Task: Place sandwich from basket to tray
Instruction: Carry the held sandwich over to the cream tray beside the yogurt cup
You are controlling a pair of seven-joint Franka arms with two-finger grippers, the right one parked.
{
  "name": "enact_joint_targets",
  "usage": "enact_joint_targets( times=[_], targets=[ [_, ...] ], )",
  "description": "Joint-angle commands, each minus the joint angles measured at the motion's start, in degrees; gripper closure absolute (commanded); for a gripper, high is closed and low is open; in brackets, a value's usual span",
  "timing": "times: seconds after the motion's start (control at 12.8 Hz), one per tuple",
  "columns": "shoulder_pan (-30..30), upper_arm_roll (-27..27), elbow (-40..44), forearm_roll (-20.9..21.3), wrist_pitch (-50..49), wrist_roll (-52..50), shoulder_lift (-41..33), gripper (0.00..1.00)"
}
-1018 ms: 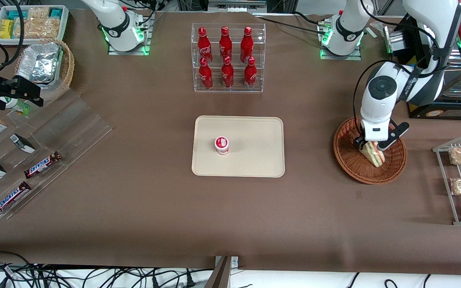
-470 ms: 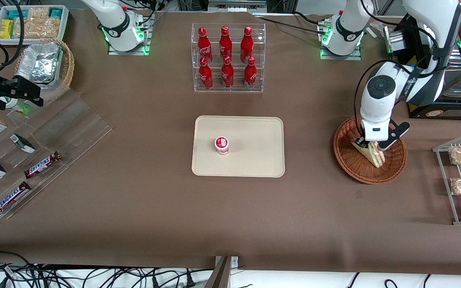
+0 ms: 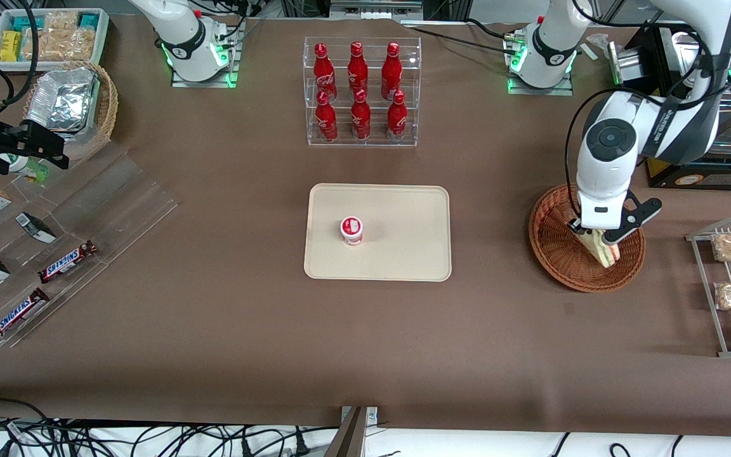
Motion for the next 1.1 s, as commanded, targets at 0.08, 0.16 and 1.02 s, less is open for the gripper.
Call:
enact_joint_targets(
  times=[0.08,0.16,1.02],
  targets=[
    [-0.02,-4.28,11.77,-13.26,-17.43,19.70,-1.94,0.65],
    [-0.02,-5.86,14.24,-16.59,-19.56,20.86,-1.94,0.65],
    [-6.33,-23.01,16.55,-20.08,2.02,7.19,11.49,0.60]
  ],
)
